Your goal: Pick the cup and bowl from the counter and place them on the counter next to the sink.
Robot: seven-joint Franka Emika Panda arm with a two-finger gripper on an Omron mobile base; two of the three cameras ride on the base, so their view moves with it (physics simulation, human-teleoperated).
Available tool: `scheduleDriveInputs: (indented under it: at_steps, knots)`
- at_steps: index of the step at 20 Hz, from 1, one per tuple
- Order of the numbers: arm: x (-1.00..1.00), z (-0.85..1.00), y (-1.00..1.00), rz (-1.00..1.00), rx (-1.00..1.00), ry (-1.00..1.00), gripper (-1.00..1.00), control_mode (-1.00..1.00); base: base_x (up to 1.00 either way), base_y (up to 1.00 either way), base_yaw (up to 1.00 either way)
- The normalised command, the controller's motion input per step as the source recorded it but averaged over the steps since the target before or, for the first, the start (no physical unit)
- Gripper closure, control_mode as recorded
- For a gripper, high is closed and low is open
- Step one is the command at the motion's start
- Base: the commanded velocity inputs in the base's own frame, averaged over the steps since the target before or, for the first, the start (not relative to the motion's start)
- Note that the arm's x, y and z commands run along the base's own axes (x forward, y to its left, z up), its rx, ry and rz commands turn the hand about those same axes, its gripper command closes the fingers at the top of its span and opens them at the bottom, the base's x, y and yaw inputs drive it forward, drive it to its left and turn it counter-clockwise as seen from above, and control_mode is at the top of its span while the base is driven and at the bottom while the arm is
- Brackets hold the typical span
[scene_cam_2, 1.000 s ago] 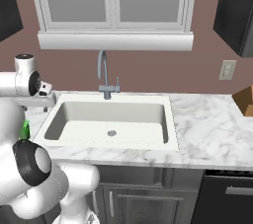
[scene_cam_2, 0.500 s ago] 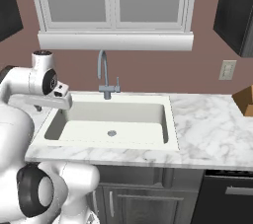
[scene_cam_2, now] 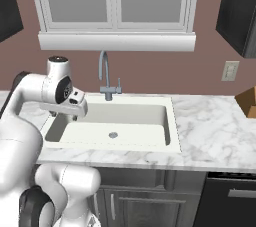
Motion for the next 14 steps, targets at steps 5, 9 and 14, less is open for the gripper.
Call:
scheduleDriveInputs:
  at_steps: [5, 9, 14]
  knots:
    - [-0.07, -0.03, -0.46, 0.0, -0.02, -0.09, -1.0, -1.0, 0.0, 0.0, 0.0]
    - [-0.17, 0.0, -0.38, 0.07, -0.09, -0.1, -1.0, -1.0, 0.0, 0.0, 0.0]
    - [-0.25, 0.0, -0.38, 0.13, -0.13, -0.09, -1.0, -1.0, 0.0, 0.0, 0.0]
